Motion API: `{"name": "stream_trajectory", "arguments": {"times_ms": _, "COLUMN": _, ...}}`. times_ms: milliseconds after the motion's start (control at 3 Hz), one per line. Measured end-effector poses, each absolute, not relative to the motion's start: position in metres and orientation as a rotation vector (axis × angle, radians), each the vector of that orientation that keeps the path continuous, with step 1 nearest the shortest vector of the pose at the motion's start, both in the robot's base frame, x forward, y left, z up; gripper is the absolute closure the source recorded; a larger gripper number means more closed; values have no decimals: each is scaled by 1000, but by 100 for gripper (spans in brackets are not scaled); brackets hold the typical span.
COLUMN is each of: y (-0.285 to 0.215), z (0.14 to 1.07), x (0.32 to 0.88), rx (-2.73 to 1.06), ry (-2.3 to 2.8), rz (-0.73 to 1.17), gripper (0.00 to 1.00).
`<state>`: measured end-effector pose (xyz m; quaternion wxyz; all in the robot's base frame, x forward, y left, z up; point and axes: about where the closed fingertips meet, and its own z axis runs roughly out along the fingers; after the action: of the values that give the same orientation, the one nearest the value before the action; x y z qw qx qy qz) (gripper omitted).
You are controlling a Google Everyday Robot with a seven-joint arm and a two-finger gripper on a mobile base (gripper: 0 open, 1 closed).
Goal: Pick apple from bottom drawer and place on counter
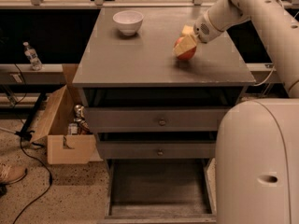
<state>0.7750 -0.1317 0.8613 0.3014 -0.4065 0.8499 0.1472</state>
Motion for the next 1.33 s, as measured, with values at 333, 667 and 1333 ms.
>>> {"name": "stream_trajectory", "arguments": {"times_ms": 333, "y": -131, "z": 861, "x": 775, "rx": -1080, "ry": 2256, "rz": 391, "gripper": 11}}
{"name": "stream_trajectory", "arguments": {"times_ms": 667, "y": -132, "z": 860, "x": 775, "rx": -1079, "ry": 2258, "rz": 392, "gripper": 0}}
{"name": "stream_trajectory", "arguments": {"times_ms": 1333, "y": -186, "z": 865, "x": 748, "rx": -1031, "ry": 2277, "rz": 410, "gripper": 0}}
